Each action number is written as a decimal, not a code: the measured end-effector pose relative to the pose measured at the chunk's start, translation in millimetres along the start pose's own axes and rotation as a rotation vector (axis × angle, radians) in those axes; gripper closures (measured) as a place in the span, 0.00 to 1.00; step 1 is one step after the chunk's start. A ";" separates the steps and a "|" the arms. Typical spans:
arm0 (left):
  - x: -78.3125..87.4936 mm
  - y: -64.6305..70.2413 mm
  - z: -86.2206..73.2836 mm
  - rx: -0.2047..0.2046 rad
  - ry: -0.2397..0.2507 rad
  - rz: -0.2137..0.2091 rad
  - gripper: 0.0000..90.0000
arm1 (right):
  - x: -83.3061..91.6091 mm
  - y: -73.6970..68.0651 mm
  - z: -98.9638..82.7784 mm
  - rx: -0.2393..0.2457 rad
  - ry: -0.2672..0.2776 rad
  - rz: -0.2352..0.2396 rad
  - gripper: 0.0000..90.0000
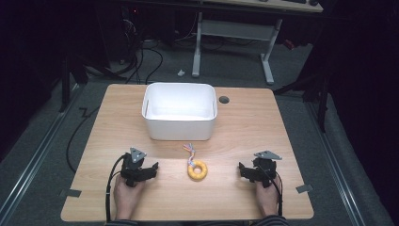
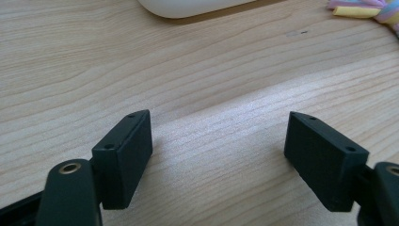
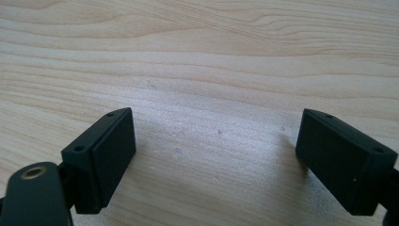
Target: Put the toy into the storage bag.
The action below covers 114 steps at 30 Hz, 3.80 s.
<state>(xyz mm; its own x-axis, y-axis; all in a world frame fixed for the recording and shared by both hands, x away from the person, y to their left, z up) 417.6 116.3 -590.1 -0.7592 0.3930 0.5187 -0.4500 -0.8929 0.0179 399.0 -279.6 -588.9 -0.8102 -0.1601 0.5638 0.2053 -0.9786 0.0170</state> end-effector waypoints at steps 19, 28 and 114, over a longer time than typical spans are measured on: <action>0.0 0.1 0.0 0.001 0.000 0.000 0.26 | 0.8 -1.5 -0.4 -0.004 -0.002 -0.007 0.14; -0.1 0.3 0.0 -0.003 -0.001 0.000 0.26 | 1.0 -1.1 -0.6 0.012 -0.002 0.013 0.14; -2.6 -0.2 -0.1 0.002 -0.020 0.009 0.16 | -15.8 -147.8 46.7 0.296 -0.122 0.463 0.57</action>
<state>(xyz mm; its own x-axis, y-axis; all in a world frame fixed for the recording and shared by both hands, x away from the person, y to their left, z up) 419.6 115.5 -591.6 -0.7534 0.3810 0.5359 -0.4427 -0.8965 0.0149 407.0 -126.4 -561.8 -0.5335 -0.5308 0.6585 0.6838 -0.7289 -0.0336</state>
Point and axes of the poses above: each handheld gripper's, and its own axes: x roughly backward along the jaws, z roughly out of its top, y roughly to its right, the point moved 8 cm from there along -x, roughly forward along the jaws, and after that the axes turned 11 degrees about y, right-handed, at the moved point
